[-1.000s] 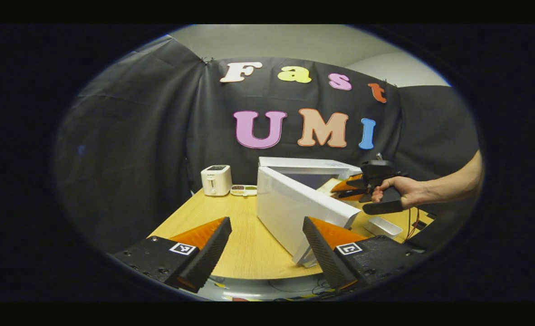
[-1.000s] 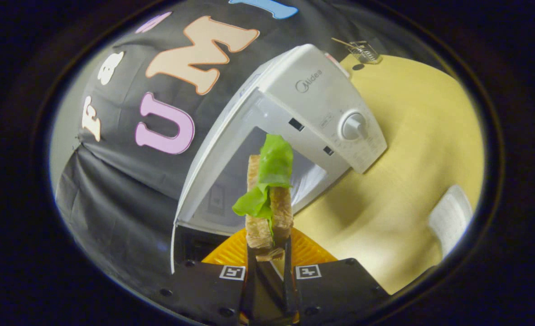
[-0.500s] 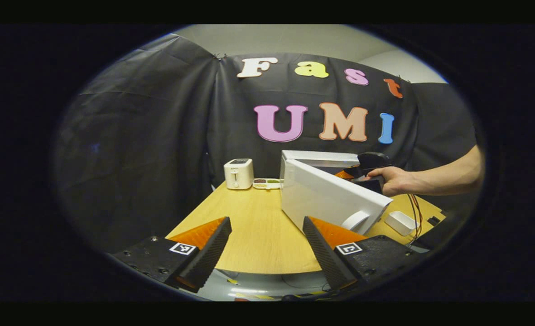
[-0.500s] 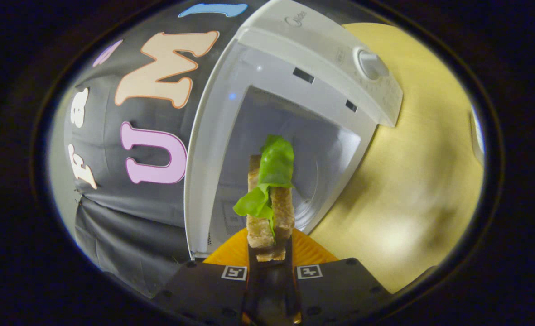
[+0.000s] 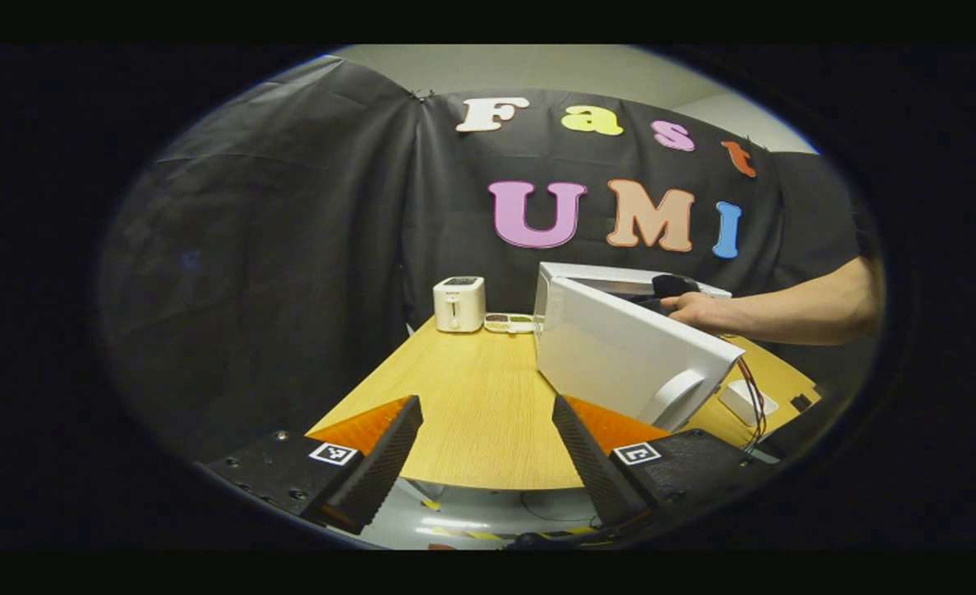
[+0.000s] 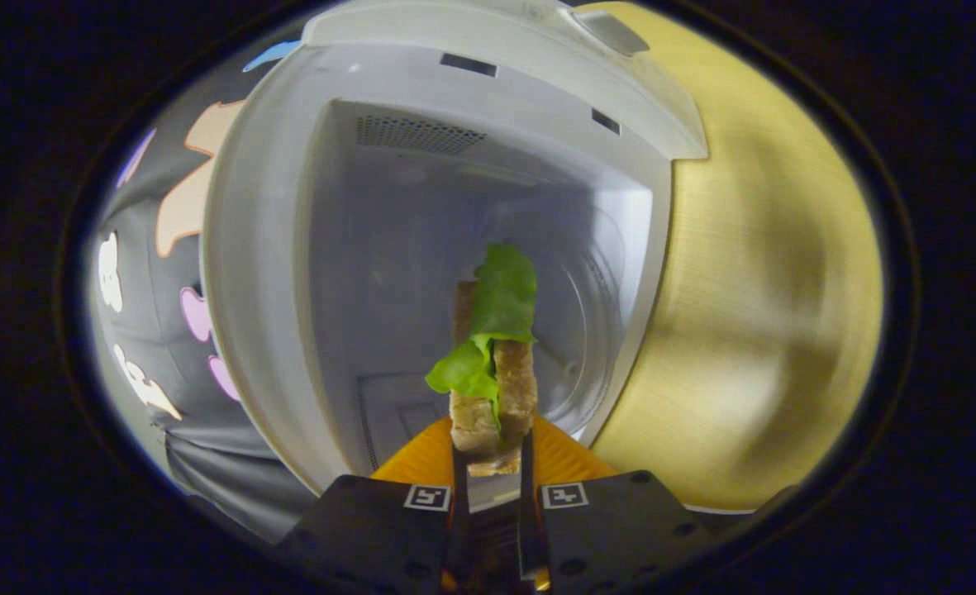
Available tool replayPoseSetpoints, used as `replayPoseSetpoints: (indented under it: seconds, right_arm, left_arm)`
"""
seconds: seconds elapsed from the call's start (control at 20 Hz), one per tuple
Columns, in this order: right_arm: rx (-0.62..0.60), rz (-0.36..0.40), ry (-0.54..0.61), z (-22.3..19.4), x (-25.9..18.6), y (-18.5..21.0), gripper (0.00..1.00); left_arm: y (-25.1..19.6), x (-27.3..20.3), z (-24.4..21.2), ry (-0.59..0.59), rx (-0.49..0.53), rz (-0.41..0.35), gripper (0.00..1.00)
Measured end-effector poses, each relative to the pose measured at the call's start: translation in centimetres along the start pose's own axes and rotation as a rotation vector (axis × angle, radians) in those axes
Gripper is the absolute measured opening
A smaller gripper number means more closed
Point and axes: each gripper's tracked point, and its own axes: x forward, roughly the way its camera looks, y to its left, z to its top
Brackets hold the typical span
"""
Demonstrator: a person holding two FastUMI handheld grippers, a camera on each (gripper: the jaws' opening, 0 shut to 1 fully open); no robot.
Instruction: Open the microwave oven with the left hand, put the food in, and close the microwave oven.
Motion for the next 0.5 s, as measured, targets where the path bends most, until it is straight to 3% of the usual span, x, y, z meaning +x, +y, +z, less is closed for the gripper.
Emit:
replayPoseSetpoints:
  seconds: [0.35, 0.4, 0.45, 0.5]
  right_arm:
    - [0.038, 0.010, -0.043, 1.0, 2.7, -0.3, 0.25]
    - [0.028, 0.011, -0.052, 1.1, 2.8, -0.4, 0.18]
    - [0.015, 0.011, -0.064, 1.4, 3.0, -0.5, 0.18]
    - [-0.002, 0.011, -0.074, 1.7, 3.1, -0.6, 0.25]
  left_arm:
    - [0.2, 0.6, -0.2, 0.013, 0.009, -0.007, 0.96]
    - [0.2, 0.7, -0.1, 0.013, 0.012, -0.009, 0.94]
    - [0.2, 0.8, -0.2, 0.012, 0.014, -0.011, 0.94]
    - [0.2, 0.9, -0.1, 0.010, 0.015, -0.010, 0.94]
